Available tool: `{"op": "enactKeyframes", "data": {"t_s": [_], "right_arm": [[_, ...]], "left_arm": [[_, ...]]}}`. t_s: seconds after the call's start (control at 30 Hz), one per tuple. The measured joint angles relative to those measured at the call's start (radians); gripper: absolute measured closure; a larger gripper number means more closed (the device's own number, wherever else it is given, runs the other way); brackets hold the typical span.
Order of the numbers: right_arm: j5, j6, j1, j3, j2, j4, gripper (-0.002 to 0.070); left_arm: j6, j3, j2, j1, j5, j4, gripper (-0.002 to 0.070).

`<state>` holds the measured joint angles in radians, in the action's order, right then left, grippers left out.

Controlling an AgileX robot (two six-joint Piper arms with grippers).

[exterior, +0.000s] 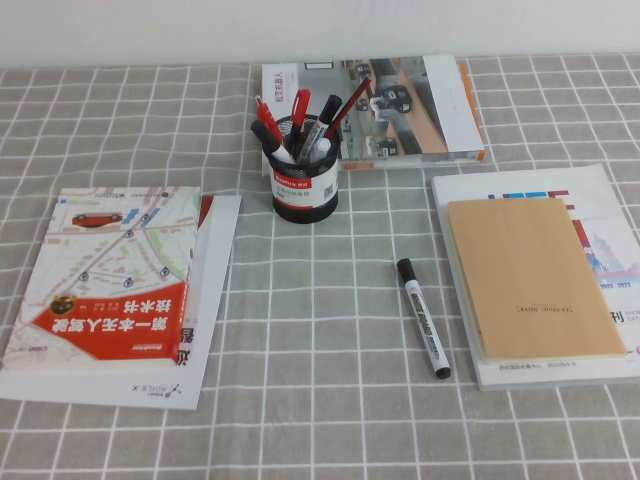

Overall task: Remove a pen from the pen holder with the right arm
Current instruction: 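Take a marker out of the pen holder and lay it on the table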

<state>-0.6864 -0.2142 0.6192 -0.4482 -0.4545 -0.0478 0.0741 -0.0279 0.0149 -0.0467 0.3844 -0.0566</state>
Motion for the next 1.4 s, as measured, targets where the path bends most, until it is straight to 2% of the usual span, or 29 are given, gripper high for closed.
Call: {"op": "enactKeyframes", "data": {"t_s": [0.2,0.3,0.57,0.7,0.9,1.03,1.4], "right_arm": [[0.028,0.0,0.0,0.013,0.004,0.061,0.0688],[0.107,0.0,-0.025,0.055,0.013,0.095,0.0688],[0.431,0.0,-0.375,0.321,0.077,0.027,0.0688],[0.514,0.0,-0.46,0.428,0.189,0.0,0.0689],[0.517,0.0,-0.478,0.474,0.363,0.025,0.0689],[0.471,0.0,-0.478,0.474,0.441,0.126,0.0689],[0.335,0.001,-0.478,0.476,0.462,0.189,0.0689]], "left_arm": [[0.0,0.0,0.0,0.0,0.0,0.0,0.0678],[0.0,0.0,0.0,0.0,0.0,0.0,0.0678],[0.0,0.0,0.0,0.0,0.0,0.0,0.0678],[0.0,0.0,0.0,0.0,0.0,0.0,0.0678],[0.0,0.0,0.0,0.0,0.0,0.0,0.0678],[0.0,0.0,0.0,0.0,0.0,0.0,0.0678],[0.0,0.0,0.0,0.0,0.0,0.0,0.0678]]}}
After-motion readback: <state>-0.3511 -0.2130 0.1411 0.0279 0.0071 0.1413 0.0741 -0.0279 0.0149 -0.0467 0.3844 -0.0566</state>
